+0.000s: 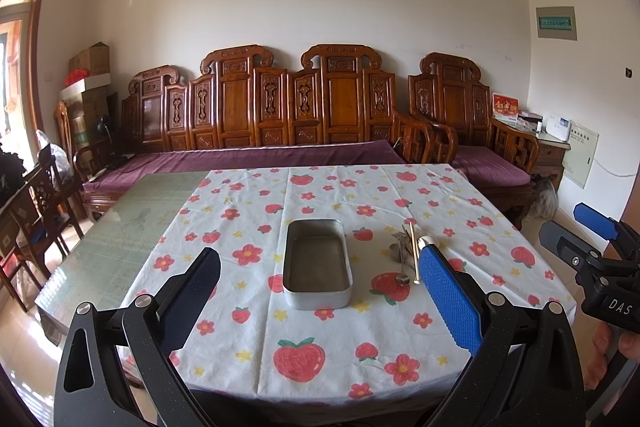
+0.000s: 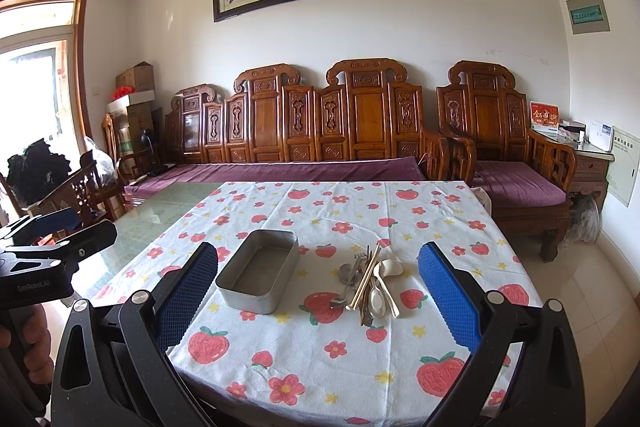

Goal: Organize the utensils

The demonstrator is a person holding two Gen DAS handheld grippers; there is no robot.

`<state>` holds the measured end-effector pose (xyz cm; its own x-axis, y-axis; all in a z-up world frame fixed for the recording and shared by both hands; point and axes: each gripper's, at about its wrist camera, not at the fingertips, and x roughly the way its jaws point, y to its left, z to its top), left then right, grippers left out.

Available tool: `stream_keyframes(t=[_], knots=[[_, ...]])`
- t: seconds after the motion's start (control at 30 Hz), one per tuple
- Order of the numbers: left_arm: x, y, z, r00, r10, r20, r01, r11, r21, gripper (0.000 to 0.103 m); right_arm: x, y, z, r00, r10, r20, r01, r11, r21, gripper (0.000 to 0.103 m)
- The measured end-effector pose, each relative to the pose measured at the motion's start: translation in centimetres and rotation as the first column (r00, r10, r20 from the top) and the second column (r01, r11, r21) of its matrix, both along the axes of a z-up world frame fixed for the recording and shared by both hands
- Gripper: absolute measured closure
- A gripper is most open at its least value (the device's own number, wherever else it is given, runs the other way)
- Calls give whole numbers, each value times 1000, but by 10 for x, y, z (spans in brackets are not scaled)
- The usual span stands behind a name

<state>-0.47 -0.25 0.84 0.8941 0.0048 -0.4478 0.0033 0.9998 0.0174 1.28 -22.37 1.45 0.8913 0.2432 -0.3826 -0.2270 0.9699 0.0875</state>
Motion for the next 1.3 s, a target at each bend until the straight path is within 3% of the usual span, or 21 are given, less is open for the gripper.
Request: stream_keyframes(t=[0.93,1.3], knots=[[2,1,5,1000,-2,-2,2,1000,-1,7,0,-1,0,1000,0,0,0,1000,-2,3],[30,-1,-26,994,-45,-99,44,999,-8,7,22,-3,-28,999,-5,-50,4,1000,-11,3]])
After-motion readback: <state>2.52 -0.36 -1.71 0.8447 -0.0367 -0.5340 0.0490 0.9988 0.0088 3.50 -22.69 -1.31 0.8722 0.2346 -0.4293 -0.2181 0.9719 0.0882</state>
